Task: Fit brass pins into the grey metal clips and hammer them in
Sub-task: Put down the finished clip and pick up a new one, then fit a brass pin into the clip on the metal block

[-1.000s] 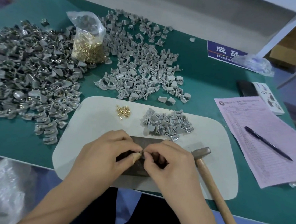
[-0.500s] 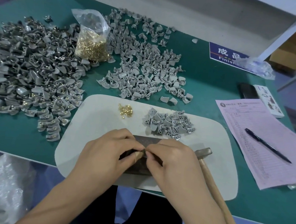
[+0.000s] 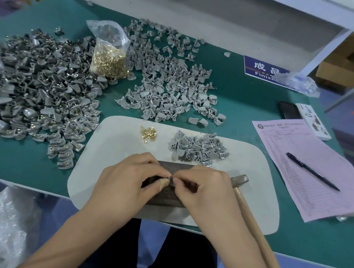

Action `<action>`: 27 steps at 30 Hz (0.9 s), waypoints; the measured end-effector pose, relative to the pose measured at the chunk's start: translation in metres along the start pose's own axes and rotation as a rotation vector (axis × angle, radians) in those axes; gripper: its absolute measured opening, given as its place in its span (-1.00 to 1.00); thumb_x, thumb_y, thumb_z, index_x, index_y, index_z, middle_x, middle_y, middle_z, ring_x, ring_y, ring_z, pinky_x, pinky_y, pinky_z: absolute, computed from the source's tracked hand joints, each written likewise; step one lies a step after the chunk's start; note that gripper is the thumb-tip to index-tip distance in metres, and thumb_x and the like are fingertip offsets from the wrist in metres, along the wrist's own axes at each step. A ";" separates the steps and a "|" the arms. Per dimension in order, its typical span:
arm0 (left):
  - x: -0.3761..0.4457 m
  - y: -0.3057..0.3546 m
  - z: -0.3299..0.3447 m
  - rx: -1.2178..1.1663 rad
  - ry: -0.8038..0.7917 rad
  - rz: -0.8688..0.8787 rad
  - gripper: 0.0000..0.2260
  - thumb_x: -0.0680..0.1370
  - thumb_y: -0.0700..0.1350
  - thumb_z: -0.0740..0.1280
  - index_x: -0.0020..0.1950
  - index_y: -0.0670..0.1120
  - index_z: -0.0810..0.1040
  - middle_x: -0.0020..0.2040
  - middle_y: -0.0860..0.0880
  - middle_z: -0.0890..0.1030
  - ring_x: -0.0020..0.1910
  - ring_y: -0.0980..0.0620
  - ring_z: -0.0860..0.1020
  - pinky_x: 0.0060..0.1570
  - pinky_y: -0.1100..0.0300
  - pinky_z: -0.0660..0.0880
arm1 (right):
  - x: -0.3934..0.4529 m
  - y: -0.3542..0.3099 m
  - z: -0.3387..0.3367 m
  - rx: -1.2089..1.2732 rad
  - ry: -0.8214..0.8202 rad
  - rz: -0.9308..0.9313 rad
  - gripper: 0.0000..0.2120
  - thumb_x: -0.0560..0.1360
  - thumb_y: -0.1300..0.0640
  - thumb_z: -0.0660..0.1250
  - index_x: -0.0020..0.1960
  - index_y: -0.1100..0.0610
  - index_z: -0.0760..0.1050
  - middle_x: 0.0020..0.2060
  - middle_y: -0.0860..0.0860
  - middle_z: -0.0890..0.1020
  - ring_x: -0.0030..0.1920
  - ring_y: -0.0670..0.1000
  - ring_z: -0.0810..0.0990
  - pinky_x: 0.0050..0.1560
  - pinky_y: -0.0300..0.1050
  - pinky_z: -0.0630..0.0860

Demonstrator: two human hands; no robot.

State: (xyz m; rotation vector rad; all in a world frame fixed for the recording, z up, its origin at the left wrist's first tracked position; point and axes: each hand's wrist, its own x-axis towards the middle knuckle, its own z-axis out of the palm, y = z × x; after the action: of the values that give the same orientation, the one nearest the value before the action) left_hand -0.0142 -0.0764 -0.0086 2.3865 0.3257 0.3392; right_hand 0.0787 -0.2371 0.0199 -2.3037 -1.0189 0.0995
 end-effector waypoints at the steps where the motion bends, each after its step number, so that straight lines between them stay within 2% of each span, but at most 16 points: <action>1: 0.000 0.000 0.000 0.002 0.001 -0.002 -0.90 0.49 0.10 0.46 -0.01 0.25 0.65 -0.04 0.30 0.55 -0.10 0.39 0.46 -0.19 0.38 0.37 | 0.000 0.002 0.001 0.000 0.011 -0.003 -0.90 0.43 0.23 0.47 -0.23 0.06 0.69 -0.43 -0.03 0.52 -0.30 -0.01 0.46 -0.28 -0.14 0.38; 4: -0.002 0.001 0.001 0.013 0.010 -0.010 -0.92 0.50 0.11 0.44 -0.01 0.25 0.65 -0.04 0.30 0.54 -0.10 0.41 0.44 -0.20 0.38 0.36 | 0.000 0.005 0.005 0.001 0.054 -0.010 -0.91 0.41 0.22 0.49 -0.23 0.05 0.70 -0.44 -0.03 0.55 -0.27 0.00 0.48 -0.27 -0.15 0.39; 7: -0.002 0.001 0.002 0.031 0.018 -0.013 -0.93 0.51 0.12 0.45 -0.02 0.25 0.65 -0.04 0.30 0.54 -0.11 0.40 0.45 -0.23 0.35 0.37 | -0.009 0.007 0.008 0.042 0.135 -0.016 -0.95 0.44 0.18 0.51 -0.15 0.05 0.72 -0.35 -0.06 0.64 -0.27 -0.05 0.56 -0.19 -0.15 0.47; 10: -0.002 0.002 0.004 0.031 0.030 -0.014 -0.96 0.51 0.14 0.43 -0.04 0.26 0.64 -0.03 0.28 0.55 -0.08 0.37 0.46 -0.26 0.34 0.34 | -0.027 0.025 -0.003 0.119 0.334 0.117 -0.92 0.53 0.06 0.47 0.01 0.00 0.72 -0.19 -0.16 0.68 -0.17 -0.15 0.61 -0.05 -0.29 0.51; 12: -0.003 0.001 0.005 0.020 0.036 -0.015 -0.96 0.52 0.14 0.42 -0.05 0.26 0.64 -0.03 0.28 0.55 -0.06 0.36 0.47 -0.26 0.32 0.34 | -0.043 0.044 -0.014 0.008 0.431 0.288 -0.88 0.56 0.01 0.43 0.09 -0.05 0.64 -0.12 -0.15 0.61 -0.14 -0.11 0.56 -0.04 -0.10 0.52; 13: -0.004 0.001 0.005 0.017 0.037 -0.015 -0.96 0.52 0.14 0.42 -0.05 0.25 0.64 -0.03 0.28 0.55 -0.06 0.36 0.47 -0.26 0.31 0.35 | -0.052 0.053 -0.018 -0.073 0.432 0.403 -0.83 0.55 -0.04 0.41 0.12 -0.07 0.56 -0.06 -0.13 0.57 -0.08 -0.06 0.53 -0.06 -0.02 0.49; 15: -0.004 0.001 0.006 0.021 0.038 -0.014 -0.96 0.52 0.14 0.42 -0.06 0.25 0.64 -0.03 0.28 0.56 -0.06 0.37 0.46 -0.27 0.30 0.34 | -0.070 0.068 -0.021 -0.181 0.322 0.623 -0.66 0.53 -0.10 0.43 0.21 -0.02 0.44 0.05 -0.01 0.51 0.06 0.07 0.50 -0.05 0.03 0.44; 17: -0.004 0.002 0.006 0.025 0.033 -0.015 -0.96 0.51 0.14 0.42 -0.06 0.25 0.65 -0.03 0.28 0.56 -0.07 0.39 0.46 -0.28 0.30 0.33 | -0.082 0.076 -0.021 -0.230 0.175 0.701 -0.61 0.54 -0.07 0.43 0.25 0.09 0.44 0.07 0.07 0.49 0.11 0.18 0.50 -0.01 0.09 0.46; 19: -0.004 0.002 0.005 0.029 0.031 -0.014 -0.95 0.51 0.14 0.42 -0.05 0.24 0.65 -0.03 0.28 0.55 -0.07 0.40 0.45 -0.28 0.31 0.34 | -0.084 0.076 -0.021 -0.262 0.112 0.667 -0.72 0.61 -0.01 0.34 0.24 0.10 0.47 0.05 0.05 0.49 0.10 0.21 0.52 -0.05 0.10 0.48; 22: -0.003 0.003 0.003 0.041 0.031 -0.015 -0.95 0.51 0.15 0.41 -0.06 0.25 0.64 -0.03 0.28 0.55 -0.06 0.39 0.45 -0.28 0.32 0.33 | -0.079 0.073 -0.024 -0.263 0.144 0.599 -0.81 0.67 -0.04 0.19 0.21 0.02 0.44 0.07 -0.03 0.48 -0.02 0.14 0.57 -0.15 0.06 0.47; 24: -0.004 0.004 0.004 0.056 0.040 -0.030 -0.95 0.51 0.17 0.40 -0.06 0.27 0.63 -0.04 0.29 0.55 -0.06 0.38 0.45 -0.29 0.32 0.32 | -0.077 0.066 -0.028 -0.068 0.214 0.492 -0.87 0.69 -0.08 0.10 0.14 -0.11 0.39 -0.03 -0.18 0.54 -0.23 -0.06 0.54 -0.26 -0.07 0.45; 25: -0.005 0.004 0.004 0.067 0.049 -0.037 -0.95 0.51 0.18 0.40 -0.06 0.27 0.63 -0.05 0.29 0.55 -0.06 0.37 0.45 -0.30 0.31 0.32 | -0.075 0.060 -0.031 0.049 0.230 0.437 -0.86 0.70 -0.10 0.06 0.08 -0.15 0.38 -0.11 -0.20 0.57 -0.35 -0.07 0.48 -0.36 -0.18 0.40; 27: -0.005 0.005 0.005 0.087 0.072 -0.039 -0.96 0.51 0.17 0.41 -0.07 0.27 0.63 -0.08 0.27 0.55 -0.09 0.30 0.45 -0.30 0.29 0.34 | -0.068 0.047 -0.034 0.208 0.209 0.342 -0.79 0.72 -0.10 0.05 0.04 -0.13 0.43 -0.22 -0.16 0.59 -0.45 -0.07 0.37 -0.46 -0.24 0.33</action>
State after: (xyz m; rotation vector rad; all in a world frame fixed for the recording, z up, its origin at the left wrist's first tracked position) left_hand -0.0160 -0.0847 -0.0100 2.4532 0.4268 0.4009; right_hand 0.0714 -0.3258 0.0096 -2.2195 -0.4812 0.0952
